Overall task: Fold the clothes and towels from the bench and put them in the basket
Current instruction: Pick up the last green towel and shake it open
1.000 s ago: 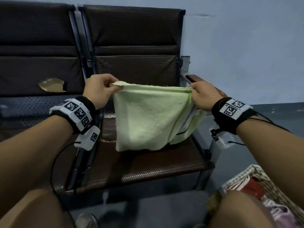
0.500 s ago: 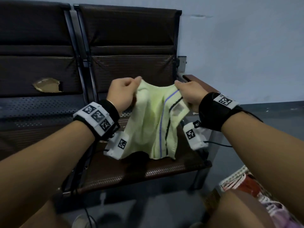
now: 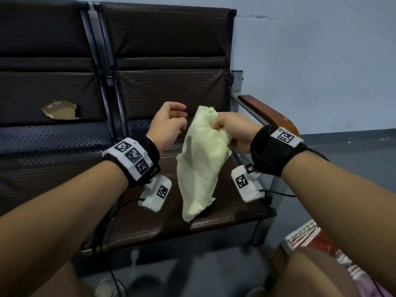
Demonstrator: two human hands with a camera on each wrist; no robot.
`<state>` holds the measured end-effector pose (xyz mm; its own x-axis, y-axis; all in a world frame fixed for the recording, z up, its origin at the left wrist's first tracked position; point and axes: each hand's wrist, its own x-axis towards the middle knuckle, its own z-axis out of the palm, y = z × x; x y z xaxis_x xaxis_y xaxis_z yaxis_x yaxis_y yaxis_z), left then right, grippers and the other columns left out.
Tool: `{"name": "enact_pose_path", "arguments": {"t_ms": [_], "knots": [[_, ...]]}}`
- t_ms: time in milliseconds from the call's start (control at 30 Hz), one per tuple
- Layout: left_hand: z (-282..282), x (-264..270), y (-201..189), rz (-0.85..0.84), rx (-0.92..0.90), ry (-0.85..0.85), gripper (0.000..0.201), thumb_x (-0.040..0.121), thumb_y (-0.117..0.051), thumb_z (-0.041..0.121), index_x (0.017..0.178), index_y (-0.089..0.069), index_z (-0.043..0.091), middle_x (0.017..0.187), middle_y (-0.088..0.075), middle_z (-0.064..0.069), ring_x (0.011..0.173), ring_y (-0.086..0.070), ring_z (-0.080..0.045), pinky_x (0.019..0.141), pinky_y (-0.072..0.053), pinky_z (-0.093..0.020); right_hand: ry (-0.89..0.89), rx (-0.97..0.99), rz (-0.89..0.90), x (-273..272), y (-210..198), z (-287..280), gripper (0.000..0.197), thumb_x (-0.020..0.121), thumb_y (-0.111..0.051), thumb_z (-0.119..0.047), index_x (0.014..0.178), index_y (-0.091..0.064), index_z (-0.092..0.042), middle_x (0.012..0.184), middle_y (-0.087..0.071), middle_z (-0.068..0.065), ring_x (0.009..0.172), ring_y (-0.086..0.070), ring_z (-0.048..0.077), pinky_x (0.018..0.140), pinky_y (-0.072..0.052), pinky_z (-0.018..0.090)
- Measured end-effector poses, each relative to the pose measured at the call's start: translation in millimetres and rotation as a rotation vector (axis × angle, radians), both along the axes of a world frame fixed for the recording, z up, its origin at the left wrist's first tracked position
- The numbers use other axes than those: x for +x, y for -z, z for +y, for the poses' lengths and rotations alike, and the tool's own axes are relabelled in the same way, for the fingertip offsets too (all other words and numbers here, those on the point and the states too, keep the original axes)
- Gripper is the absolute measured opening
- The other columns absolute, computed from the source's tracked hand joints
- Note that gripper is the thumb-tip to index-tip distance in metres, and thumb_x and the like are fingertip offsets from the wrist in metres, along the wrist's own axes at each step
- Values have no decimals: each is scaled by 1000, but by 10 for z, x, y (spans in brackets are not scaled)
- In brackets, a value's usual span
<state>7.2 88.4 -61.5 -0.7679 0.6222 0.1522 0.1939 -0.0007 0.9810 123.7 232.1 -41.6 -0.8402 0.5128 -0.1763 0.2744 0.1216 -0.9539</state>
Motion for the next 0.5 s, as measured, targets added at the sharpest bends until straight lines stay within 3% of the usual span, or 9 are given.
{"name": "enact_pose_path", "arguments": {"t_ms": [67, 167, 233, 300, 333, 433, 500], "knots": [[5, -97, 29, -164, -26, 120, 61, 82, -52, -6, 138, -50, 17, 120, -61, -8, 105, -59, -22, 80, -47, -30, -75, -14, 48, -3, -19, -24, 41, 89, -43, 2, 117, -70, -9, 105, -69, 14, 95, -65, 25, 90, -54, 42], [-18, -218, 64, -339, -90, 426, 55, 73, -53, 4, 127, -61, 2, 112, -66, -12, 99, -59, -27, 88, -45, -37, -119, 61, 109, -51, -24, -17, 42, 93, -42, -1, 117, -71, -18, 108, -73, 8, 91, -67, 16, 82, -55, 30], [7, -296, 87, -337, -141, 485, 47, 78, -62, 10, 125, -64, 3, 118, -70, -12, 105, -66, -27, 90, -52, -36, -169, 146, 76, -70, -15, 51, 28, 98, -51, -18, 120, -69, -16, 111, -74, 8, 90, -69, 13, 78, -56, 25], [82, -370, 114, -317, -127, 416, 45, 77, -76, 15, 121, -68, 7, 117, -72, -12, 108, -69, -27, 87, -57, -36, -278, 287, -56, -68, -12, 190, 29, 91, -70, -40, 113, -71, -22, 102, -77, -1, 88, -74, 10, 74, -59, 22], [126, -406, 126, -292, -107, 371, 46, 76, -78, 17, 120, -68, 9, 116, -73, -11, 108, -70, -27, 85, -58, -36, -295, 397, -153, -74, -11, 279, 31, 84, -77, -44, 107, -73, -24, 97, -78, -3, 86, -75, 10, 74, -60, 24], [273, -500, 141, -190, -60, 221, 23, 85, -73, 8, 107, -69, 14, 101, -74, -7, 95, -70, -24, 74, -58, -33, -163, 724, -307, -146, 28, 542, 20, 80, -81, -35, 91, -76, -19, 85, -73, -2, 74, -69, 12, 64, -54, 23], [375, -563, 109, -87, -29, 90, 19, 85, -72, 0, 87, -63, 16, 89, -69, -7, 88, -66, -25, 73, -57, -34, -31, 779, -212, -224, 45, 666, 12, 85, -74, -27, 91, -77, -17, 78, -68, 0, 67, -60, 13, 58, -47, 23]]}}
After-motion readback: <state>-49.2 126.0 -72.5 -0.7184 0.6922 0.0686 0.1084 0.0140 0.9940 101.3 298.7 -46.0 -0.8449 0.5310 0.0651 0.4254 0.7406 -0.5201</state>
